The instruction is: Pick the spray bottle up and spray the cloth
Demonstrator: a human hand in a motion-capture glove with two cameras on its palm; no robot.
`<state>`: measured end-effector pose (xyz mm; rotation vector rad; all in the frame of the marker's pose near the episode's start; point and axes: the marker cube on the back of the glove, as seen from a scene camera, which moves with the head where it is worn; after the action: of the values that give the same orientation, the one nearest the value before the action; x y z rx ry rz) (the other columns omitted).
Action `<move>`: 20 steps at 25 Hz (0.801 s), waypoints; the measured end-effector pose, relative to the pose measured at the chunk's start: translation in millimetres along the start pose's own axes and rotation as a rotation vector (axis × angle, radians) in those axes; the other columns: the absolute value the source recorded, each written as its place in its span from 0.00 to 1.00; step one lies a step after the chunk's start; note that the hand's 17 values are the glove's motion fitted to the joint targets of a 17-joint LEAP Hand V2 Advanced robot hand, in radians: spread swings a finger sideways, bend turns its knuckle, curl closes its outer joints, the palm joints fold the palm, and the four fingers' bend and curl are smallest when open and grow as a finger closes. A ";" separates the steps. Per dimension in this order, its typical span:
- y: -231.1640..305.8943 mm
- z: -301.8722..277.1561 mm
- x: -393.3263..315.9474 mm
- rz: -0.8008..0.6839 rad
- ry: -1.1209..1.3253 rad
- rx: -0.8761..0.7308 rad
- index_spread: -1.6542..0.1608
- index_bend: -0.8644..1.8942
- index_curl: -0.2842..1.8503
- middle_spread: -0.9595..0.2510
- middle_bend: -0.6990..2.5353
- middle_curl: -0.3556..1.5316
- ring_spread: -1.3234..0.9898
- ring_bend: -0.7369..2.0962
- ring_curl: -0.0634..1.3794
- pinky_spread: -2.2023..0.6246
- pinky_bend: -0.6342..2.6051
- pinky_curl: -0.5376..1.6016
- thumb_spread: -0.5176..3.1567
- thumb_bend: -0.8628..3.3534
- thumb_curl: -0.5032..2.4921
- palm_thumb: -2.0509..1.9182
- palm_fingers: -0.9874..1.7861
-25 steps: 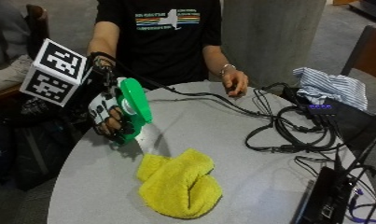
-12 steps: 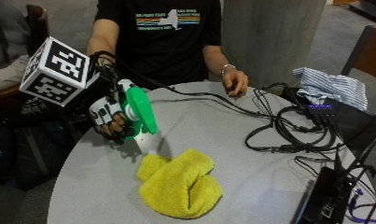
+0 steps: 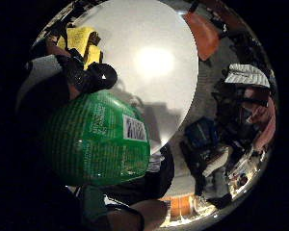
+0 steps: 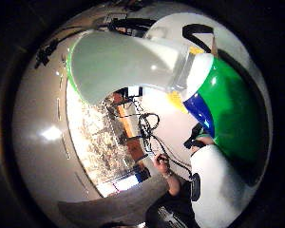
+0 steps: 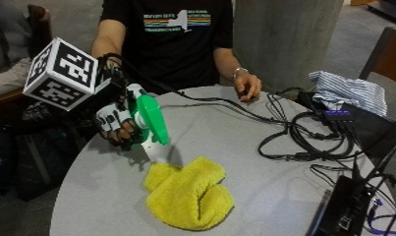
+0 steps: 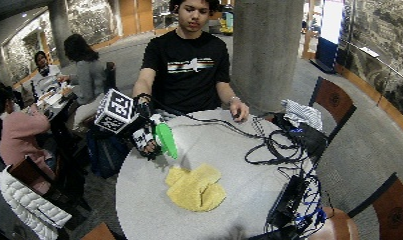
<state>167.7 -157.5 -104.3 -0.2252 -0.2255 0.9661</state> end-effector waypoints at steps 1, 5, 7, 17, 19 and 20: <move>0.3 0.3 -0.2 0.001 0.004 0.000 0.81 0.35 0.29 0.75 0.29 0.45 0.61 0.38 0.30 0.85 0.30 0.42 0.27 0.20 0.40 0.78 0.73; 0.6 0.6 -1.1 0.005 0.019 0.001 0.81 0.35 0.29 0.75 0.29 0.45 0.60 0.38 0.30 0.85 0.30 0.42 0.27 0.20 0.40 0.78 0.73; 0.1 0.0 -2.4 0.006 0.019 0.001 0.81 0.35 0.29 0.75 0.29 0.45 0.60 0.38 0.30 0.85 0.30 0.42 0.27 0.20 0.40 0.78 0.73; 4.6 0.5 -6.4 -0.020 -0.012 0.021 0.81 0.35 0.28 0.75 0.29 0.45 0.60 0.38 0.30 0.84 0.30 0.42 0.27 0.20 0.40 0.78 0.74; 6.8 0.3 -9.5 -0.043 -0.038 0.044 0.81 0.35 0.28 0.75 0.29 0.45 0.60 0.38 0.30 0.84 0.31 0.43 0.27 0.20 0.40 0.78 0.74; 8.3 0.0 -11.1 -0.061 -0.057 0.064 0.81 0.35 0.28 0.75 0.29 0.45 0.60 0.38 0.30 0.84 0.31 0.43 0.27 0.20 0.40 0.78 0.74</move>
<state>155.1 -162.2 -107.7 -0.1316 -0.2522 0.9187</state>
